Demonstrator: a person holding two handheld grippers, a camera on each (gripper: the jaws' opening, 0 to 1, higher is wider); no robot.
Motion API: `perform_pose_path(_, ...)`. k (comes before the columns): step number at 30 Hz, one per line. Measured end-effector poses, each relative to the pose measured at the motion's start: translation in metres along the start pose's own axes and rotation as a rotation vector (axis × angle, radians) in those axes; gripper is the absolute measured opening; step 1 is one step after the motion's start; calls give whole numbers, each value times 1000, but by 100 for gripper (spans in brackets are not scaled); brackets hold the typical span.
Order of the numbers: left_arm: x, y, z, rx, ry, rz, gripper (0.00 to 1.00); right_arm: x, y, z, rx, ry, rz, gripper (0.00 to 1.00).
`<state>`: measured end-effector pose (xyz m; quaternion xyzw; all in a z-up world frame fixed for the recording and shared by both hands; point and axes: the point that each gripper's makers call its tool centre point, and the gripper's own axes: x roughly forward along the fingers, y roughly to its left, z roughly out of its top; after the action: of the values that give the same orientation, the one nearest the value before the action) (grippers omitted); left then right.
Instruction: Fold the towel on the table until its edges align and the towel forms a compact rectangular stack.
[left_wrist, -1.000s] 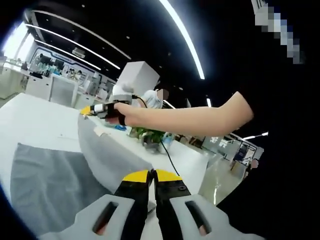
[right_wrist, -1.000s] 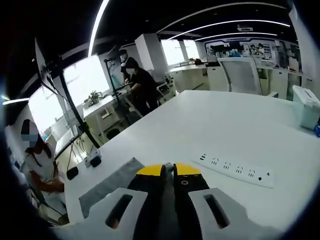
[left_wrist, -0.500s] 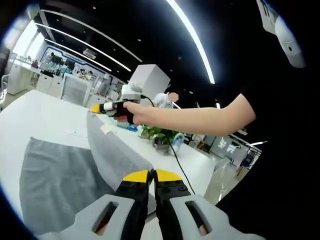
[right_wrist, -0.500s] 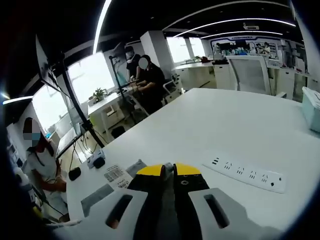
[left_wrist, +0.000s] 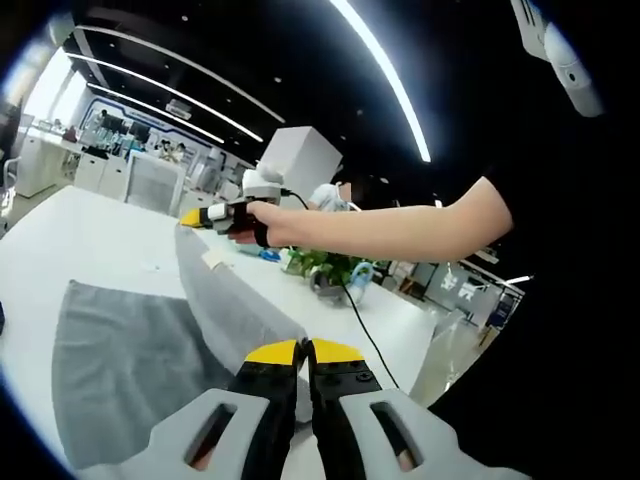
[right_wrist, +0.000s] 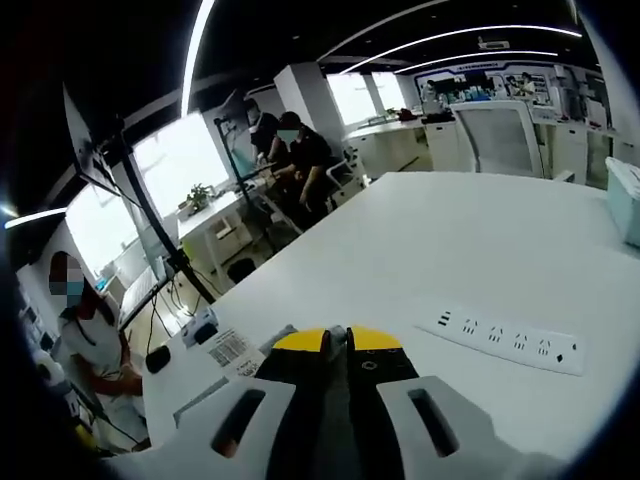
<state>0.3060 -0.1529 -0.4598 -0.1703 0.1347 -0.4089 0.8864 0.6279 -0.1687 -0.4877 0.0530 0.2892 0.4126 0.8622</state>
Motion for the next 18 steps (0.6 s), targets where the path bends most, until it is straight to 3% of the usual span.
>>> perform_pose_path(18,-8,-3,2,5,-12,44,3,-2,8,0,23,-20,12,4)
